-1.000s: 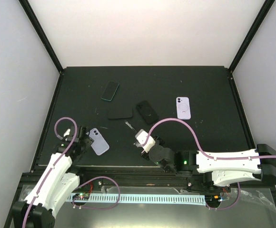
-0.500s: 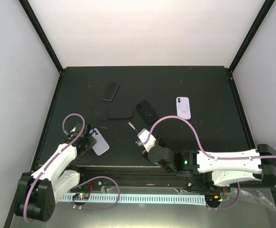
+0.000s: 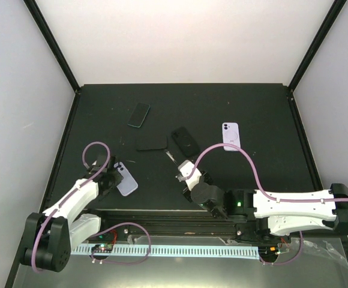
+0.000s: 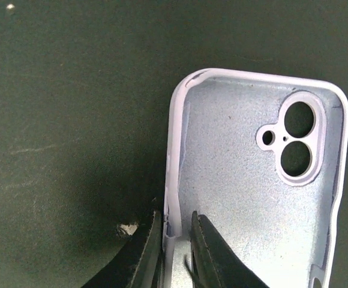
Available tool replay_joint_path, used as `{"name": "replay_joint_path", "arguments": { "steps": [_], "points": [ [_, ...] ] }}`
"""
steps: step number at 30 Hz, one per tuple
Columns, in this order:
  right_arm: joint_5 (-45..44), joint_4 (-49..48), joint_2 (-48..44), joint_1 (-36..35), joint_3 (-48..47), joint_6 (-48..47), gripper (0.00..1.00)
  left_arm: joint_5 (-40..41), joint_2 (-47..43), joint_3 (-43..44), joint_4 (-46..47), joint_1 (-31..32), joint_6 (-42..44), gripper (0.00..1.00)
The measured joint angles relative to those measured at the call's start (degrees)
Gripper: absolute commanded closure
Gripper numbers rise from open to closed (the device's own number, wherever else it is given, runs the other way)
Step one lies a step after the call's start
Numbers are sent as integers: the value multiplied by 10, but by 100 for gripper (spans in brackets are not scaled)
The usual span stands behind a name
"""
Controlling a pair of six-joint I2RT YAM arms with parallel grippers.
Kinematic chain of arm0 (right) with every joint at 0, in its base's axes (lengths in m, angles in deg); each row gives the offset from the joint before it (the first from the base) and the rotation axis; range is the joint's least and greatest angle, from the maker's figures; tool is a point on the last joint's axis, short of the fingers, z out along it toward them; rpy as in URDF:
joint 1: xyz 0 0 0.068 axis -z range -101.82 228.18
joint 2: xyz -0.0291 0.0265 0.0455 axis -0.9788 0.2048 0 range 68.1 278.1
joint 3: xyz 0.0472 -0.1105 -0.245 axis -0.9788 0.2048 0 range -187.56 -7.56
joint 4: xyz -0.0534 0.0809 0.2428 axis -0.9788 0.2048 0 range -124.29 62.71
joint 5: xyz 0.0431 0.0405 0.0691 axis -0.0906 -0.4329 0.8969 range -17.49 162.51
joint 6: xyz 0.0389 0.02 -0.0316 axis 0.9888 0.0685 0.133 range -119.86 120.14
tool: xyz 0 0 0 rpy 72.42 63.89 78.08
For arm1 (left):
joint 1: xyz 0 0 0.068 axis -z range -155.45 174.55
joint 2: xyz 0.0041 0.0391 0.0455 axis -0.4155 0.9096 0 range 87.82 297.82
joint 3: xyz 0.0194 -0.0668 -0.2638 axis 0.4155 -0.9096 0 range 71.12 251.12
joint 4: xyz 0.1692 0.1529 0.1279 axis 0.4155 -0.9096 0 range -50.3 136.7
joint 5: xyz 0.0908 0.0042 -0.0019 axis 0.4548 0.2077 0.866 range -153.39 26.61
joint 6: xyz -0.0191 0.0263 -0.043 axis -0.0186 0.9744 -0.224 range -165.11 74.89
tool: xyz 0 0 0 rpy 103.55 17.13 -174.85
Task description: Put the phone into the phone case
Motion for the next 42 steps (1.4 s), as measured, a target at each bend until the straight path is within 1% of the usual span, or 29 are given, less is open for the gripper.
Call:
{"name": "replay_joint_path", "arguments": {
  "steps": [4, 11, 16, 22, 28, 35, 42],
  "points": [
    [-2, 3, -13, 13, 0, 5, 99, -11, 3, 0, 5, 0, 13, 98],
    [14, 19, -45, 49, 1, 35, 99, -38, 2, -3, 17, -1, 34, 98],
    [41, 25, -55, 96, 3, 63, 99, -106, 1, -6, 46, 16, 51, 98],
    [89, 29, -85, 150, 25, 110, 99, -155, -10, -6, 75, 74, 56, 98],
    [131, 28, -110, 167, 52, 169, 99, -155, -8, 1, 86, 157, 61, 98],
    [138, 24, -118, 167, 82, 235, 99, -134, 51, 52, 111, 242, 63, 98],
    [141, 6, -133, 174, 107, 285, 99, -130, 125, 73, 151, 285, 46, 98]
  ]
}}
